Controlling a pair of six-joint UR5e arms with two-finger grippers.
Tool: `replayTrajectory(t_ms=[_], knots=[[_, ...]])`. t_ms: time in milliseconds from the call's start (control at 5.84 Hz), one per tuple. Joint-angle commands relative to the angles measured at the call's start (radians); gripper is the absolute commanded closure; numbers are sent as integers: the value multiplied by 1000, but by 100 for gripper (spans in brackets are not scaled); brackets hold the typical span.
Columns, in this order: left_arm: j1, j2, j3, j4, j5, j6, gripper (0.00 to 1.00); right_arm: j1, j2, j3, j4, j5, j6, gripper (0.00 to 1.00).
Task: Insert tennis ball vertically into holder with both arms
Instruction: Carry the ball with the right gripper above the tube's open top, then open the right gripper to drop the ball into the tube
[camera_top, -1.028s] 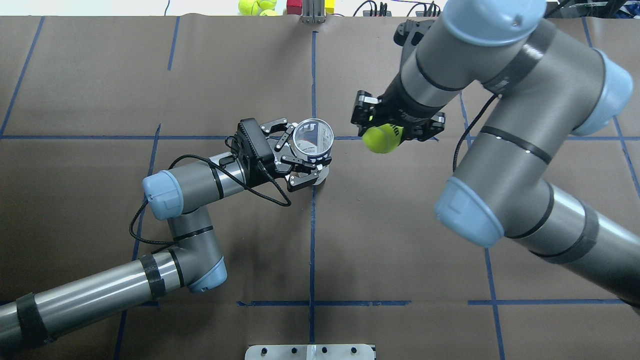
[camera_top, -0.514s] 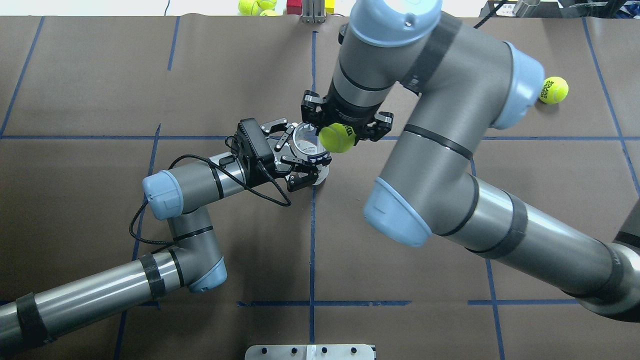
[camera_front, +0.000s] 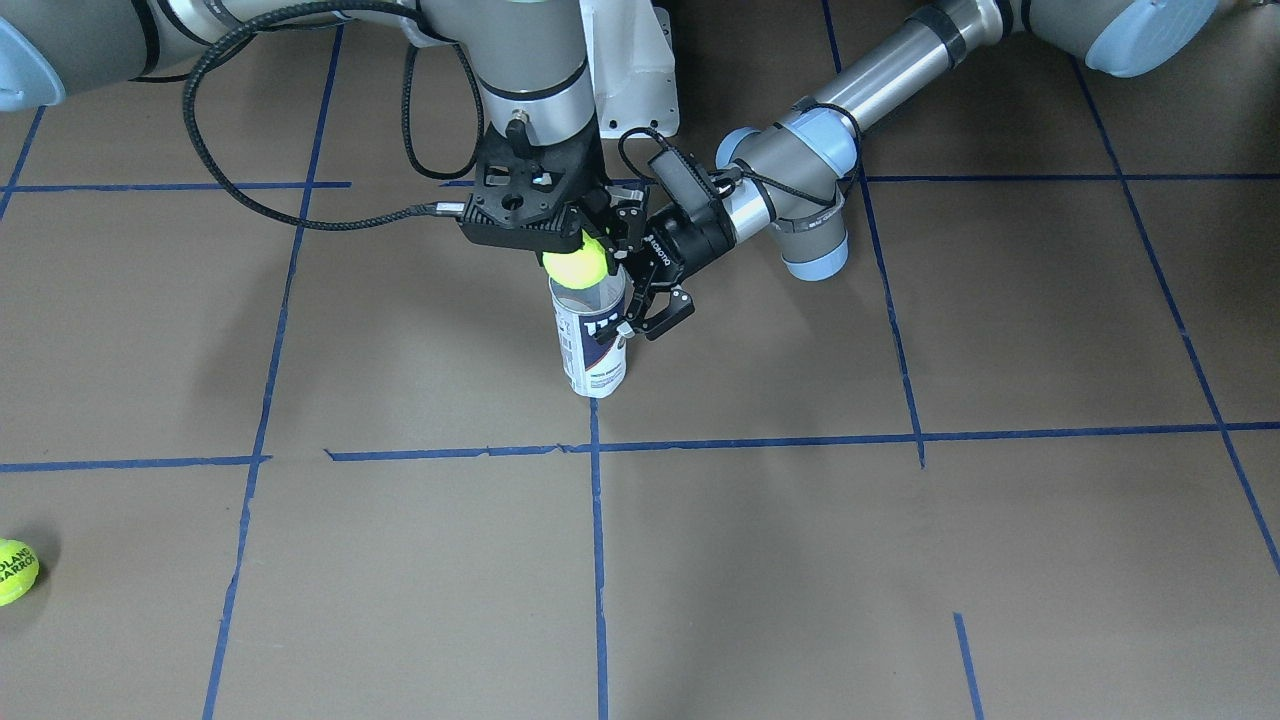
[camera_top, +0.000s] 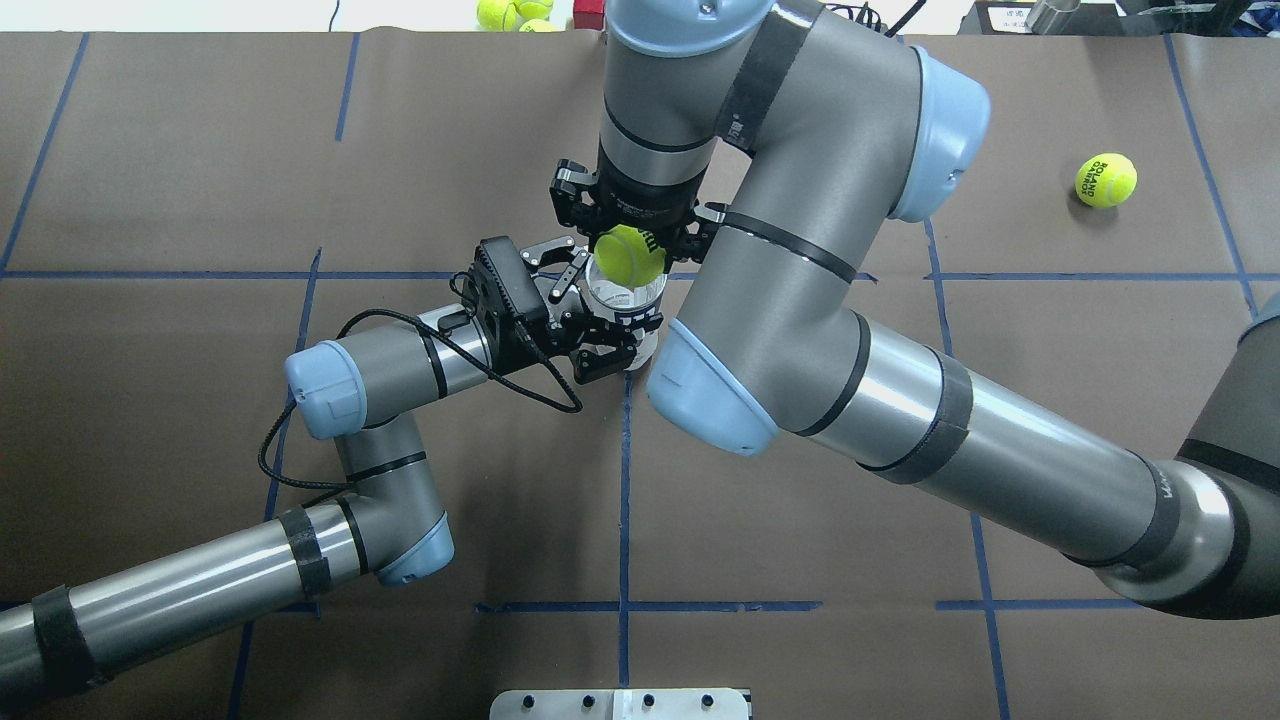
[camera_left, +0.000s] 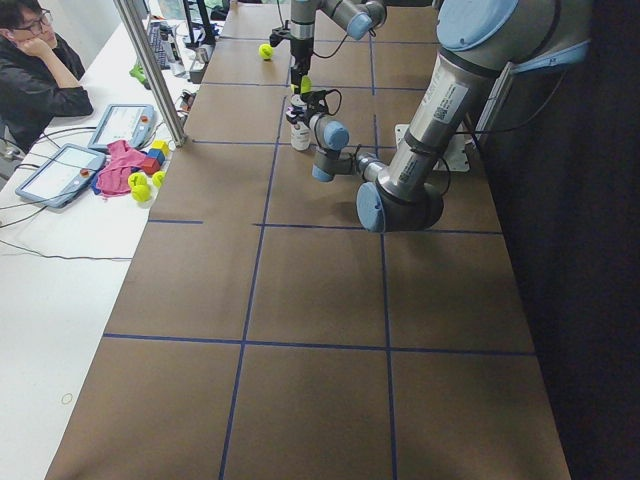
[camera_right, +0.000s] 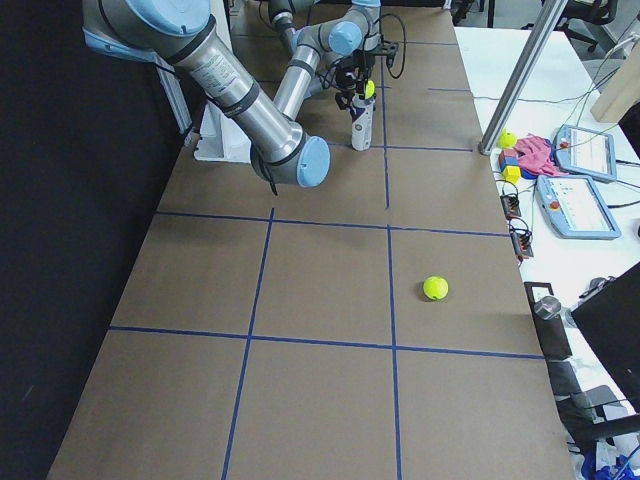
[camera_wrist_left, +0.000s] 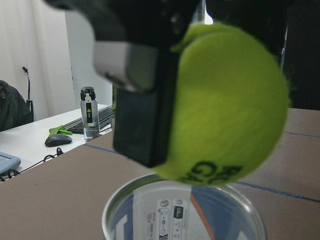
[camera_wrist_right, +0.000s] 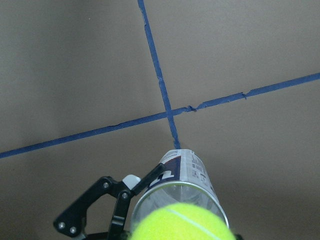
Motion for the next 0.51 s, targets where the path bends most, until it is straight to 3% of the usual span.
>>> replayTrajectory(t_ms=[0,171,343], knots=[[-1,1,0,0,0,-1,16,-4,14,-24,3,0,0,56],[1,1,0,0,0,0,16,-7,12,-24,3,-5,-1,1],[-1,1,0,0,0,0,16,-9,12,-24,3,-5,-1,0]])
